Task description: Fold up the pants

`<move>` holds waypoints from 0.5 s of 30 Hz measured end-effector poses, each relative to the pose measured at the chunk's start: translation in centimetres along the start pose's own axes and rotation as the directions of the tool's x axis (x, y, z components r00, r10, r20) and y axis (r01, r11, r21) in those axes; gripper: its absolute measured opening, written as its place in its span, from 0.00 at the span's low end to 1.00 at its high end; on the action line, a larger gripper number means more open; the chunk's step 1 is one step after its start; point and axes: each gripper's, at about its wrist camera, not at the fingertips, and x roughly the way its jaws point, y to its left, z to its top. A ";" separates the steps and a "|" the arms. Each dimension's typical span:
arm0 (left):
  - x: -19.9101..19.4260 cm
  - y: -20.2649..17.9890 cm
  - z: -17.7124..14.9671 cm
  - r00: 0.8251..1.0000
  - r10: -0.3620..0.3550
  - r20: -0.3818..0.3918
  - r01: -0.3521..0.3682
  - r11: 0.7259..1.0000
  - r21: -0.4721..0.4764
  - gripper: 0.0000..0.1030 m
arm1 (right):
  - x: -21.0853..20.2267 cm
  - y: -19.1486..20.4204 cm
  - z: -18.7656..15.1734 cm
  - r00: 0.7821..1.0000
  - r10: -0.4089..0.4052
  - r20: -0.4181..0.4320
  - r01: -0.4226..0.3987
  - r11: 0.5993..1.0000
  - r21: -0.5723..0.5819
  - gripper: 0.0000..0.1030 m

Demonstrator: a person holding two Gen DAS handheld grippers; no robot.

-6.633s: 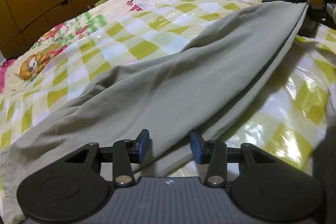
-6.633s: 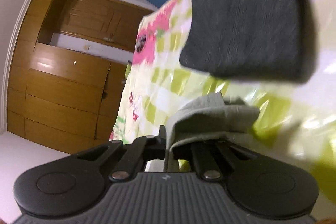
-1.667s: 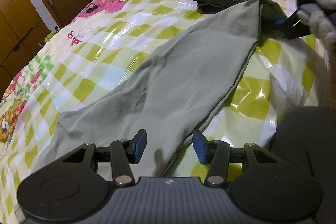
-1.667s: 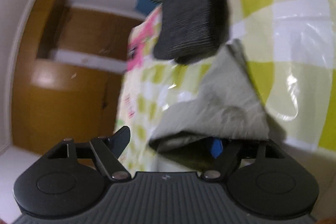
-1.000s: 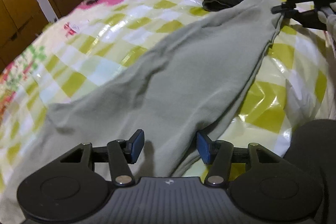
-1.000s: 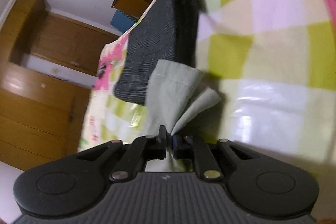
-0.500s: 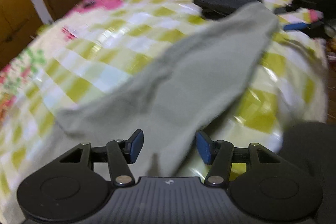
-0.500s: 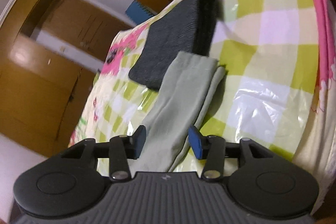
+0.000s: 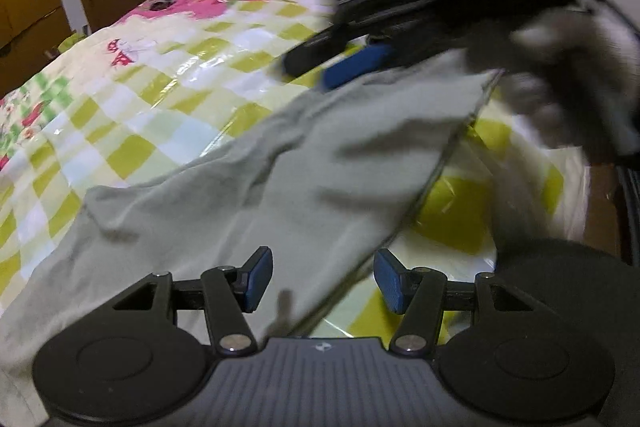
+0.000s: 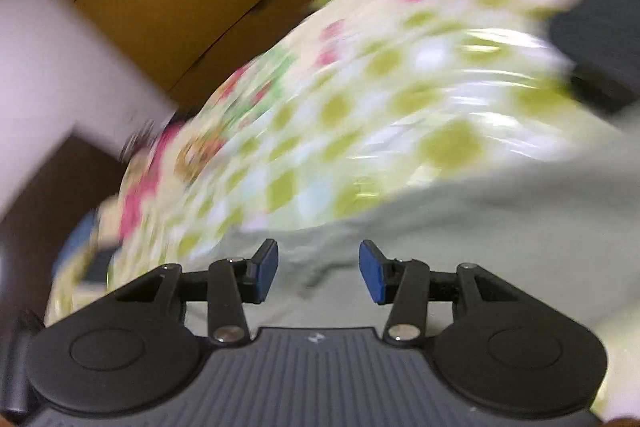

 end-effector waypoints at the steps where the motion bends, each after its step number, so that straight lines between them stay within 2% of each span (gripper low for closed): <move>1: 0.2 0.3 -0.1 1.000 0.007 0.008 -0.006 1.000 -0.006 0.67 | 2.0 0.7 0.8 0.999 0.011 -0.049 -0.013 0.999 -0.040 0.46; 3: 0.8 0.9 -0.1 0.999 0.032 0.021 -0.032 0.999 -0.008 0.67 | 5.8 2.1 2.1 0.989 0.010 -0.146 -0.032 0.989 -0.147 0.45; 5: 1.4 1.9 0.0 0.999 0.044 0.032 -0.043 0.999 -0.031 0.67 | 8.8 2.9 2.8 0.976 -0.027 -0.218 -0.030 0.967 -0.254 0.45; 8: 2.6 3.7 0.0 0.998 0.059 0.038 -0.055 0.994 -0.092 0.67 | 11.0 2.9 3.3 0.945 -0.037 -0.325 -0.069 0.948 -0.310 0.45; 13: 4.7 5.9 -0.2 0.994 0.106 0.018 -0.103 0.987 -0.127 0.67 | 12.4 2.9 2.3 0.889 -0.034 -0.456 -0.168 0.903 -0.395 0.41; 15: 5.2 6.2 -0.4 0.993 0.115 0.010 -0.113 0.984 -0.135 0.67 | 13.2 3.2 1.8 0.874 -0.075 -0.479 -0.165 0.883 -0.440 0.40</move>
